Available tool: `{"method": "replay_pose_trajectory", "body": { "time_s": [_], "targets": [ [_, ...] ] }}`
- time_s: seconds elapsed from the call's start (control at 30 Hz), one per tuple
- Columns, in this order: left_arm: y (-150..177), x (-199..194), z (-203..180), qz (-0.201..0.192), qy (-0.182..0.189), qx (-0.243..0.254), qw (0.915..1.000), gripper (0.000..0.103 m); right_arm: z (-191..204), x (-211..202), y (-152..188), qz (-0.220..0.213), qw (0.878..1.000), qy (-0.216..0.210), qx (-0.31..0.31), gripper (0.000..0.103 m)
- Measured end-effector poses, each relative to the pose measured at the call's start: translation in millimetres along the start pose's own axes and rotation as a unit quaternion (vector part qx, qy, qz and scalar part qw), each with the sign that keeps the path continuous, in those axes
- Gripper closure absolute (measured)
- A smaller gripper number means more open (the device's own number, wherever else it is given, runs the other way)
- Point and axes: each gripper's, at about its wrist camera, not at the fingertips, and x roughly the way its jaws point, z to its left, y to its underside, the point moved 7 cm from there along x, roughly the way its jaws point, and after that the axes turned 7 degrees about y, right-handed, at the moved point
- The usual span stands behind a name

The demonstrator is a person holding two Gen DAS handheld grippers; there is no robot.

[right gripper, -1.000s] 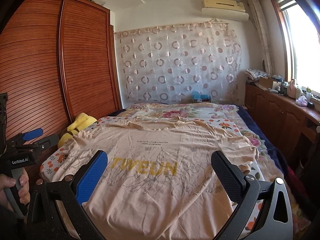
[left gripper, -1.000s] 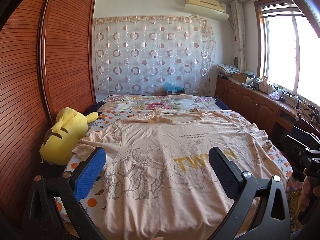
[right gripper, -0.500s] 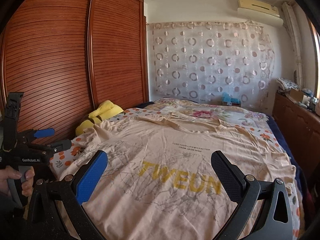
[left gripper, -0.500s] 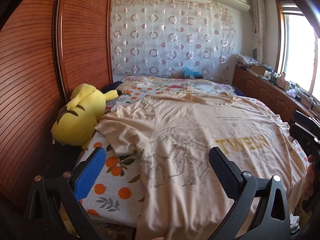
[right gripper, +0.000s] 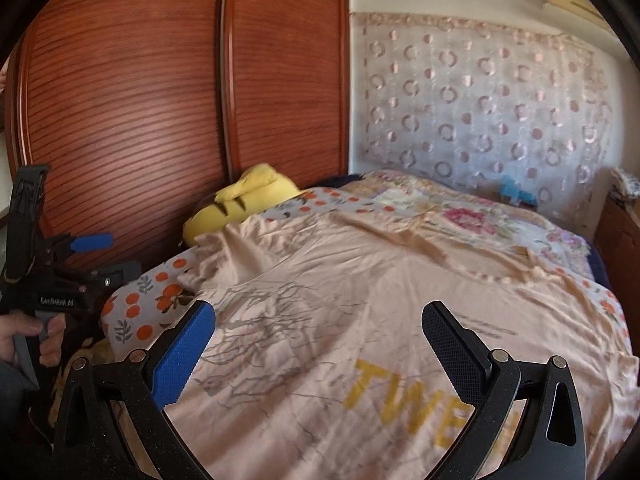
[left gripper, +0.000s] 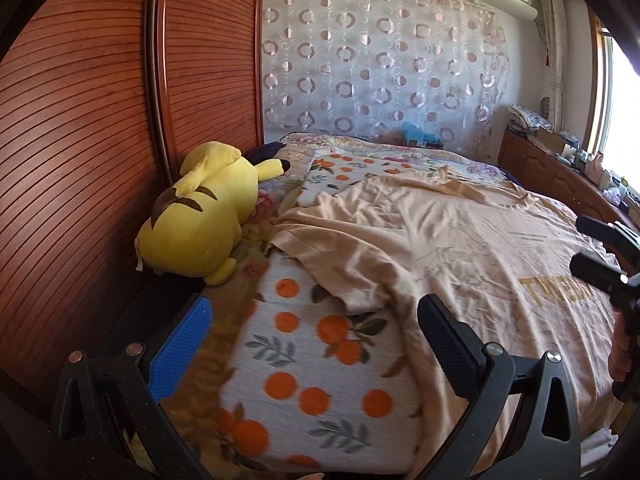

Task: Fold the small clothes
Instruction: 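Grasp the beige T-shirt's side edge with the right gripper and fold it inward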

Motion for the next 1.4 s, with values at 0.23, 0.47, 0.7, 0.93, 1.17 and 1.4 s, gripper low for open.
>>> {"method": "replay_pose_trajectory", "body": {
  "time_s": [0.23, 0.47, 0.7, 0.93, 1.17, 1.4],
  "targets": [
    [-1.9, 5.5, 42.1, 0.011, -0.015, -0.013, 0.9997, 0.000, 22.8, 36.3, -2.0, 0.071, 0.994, -0.080, -0.038, 0.017],
    [1.4, 3.2, 67.7, 0.017, -0.021, -0.023, 0.9994, 0.000, 40.1, 57.4, -13.7, 0.100, 0.982, -0.129, -0.093, 0.068],
    [8.3, 3.3, 84.6, 0.018, -0.016, -0.040, 0.9989, 0.000, 64.6, 66.3, -19.1, 0.128, 0.970, -0.165, -0.123, 0.073],
    [14.9, 10.7, 88.4, 0.029, -0.011, -0.043, 0.9986, 0.000, 67.7, 74.2, -14.2, 0.154, 0.965, -0.152, -0.150, 0.092],
    [14.6, 15.6, 75.7, 0.034, 0.004, -0.039, 0.9987, 0.000, 38.0, 41.5, -54.3, 0.080, 0.980, -0.158, -0.095, 0.100],
    [6.3, 26.4, 42.3, 0.038, 0.030, -0.014, 0.9987, 0.000, -60.9, -6.5, -49.7, 0.071, 0.995, -0.067, 0.015, 0.100]
  ]
}}
